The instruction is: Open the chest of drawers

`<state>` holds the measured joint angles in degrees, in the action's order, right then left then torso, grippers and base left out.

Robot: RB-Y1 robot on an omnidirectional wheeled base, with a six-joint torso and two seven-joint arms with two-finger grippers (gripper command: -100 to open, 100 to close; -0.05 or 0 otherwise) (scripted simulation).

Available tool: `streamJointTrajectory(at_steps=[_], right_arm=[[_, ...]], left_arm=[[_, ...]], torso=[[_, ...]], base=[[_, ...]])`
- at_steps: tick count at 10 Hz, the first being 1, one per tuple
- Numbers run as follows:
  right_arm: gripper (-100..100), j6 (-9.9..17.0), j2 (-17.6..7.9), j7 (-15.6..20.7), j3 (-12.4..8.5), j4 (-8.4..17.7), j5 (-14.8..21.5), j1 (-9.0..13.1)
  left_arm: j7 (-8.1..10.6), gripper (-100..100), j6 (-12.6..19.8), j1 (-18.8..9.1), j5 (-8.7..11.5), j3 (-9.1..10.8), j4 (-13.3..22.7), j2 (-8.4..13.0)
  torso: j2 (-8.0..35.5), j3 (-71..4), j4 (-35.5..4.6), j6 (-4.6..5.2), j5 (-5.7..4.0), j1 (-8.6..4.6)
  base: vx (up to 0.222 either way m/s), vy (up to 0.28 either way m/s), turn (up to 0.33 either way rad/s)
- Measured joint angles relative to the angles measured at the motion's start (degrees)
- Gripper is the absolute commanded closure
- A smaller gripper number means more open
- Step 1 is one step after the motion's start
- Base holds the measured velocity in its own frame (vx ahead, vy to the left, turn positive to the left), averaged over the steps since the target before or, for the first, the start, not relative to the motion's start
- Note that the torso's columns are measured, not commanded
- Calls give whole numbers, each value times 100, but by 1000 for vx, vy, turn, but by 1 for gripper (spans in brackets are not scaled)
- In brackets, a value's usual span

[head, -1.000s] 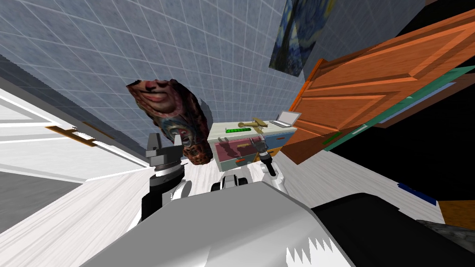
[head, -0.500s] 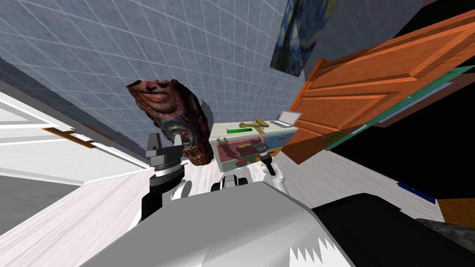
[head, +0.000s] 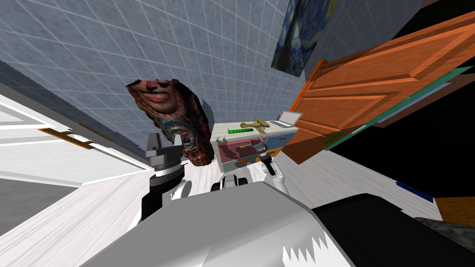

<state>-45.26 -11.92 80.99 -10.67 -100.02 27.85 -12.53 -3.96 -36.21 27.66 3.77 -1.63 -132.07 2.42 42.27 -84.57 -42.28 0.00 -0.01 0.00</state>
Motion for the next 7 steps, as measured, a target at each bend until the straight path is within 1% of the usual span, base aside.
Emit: streamJointTrajectory(at_steps=[1,2,3,5,7], right_arm=[[-100,-12,-1,166,-25,74,65,19],[-100,-16,-2,300,-33,96,85,25],[-100,-33,-8,458,-77,225,192,59],[-100,-40,-14,744,-110,298,275,67],[-100,-42,1,1064,-159,450,455,83]], left_arm=[[0,0,0,0,0,0,0,0],[0,0,0,0,0,0,0,0],[0,0,0,0,0,0,0,0],[0,0,0,0,0,0,0,0],[0,0,0,0,0,0,0,0]], torso=[[0,-1,0,-1,2,3],[4,2,-1,-1,0,-3],[1,0,0,0,1,1],[3,1,-1,-1,0,-5],[-1,-1,0,-1,2,3]], base=[[10,26,2],[20,43,-23],[18,42,-17],[20,36,-12],[19,35,-10]])
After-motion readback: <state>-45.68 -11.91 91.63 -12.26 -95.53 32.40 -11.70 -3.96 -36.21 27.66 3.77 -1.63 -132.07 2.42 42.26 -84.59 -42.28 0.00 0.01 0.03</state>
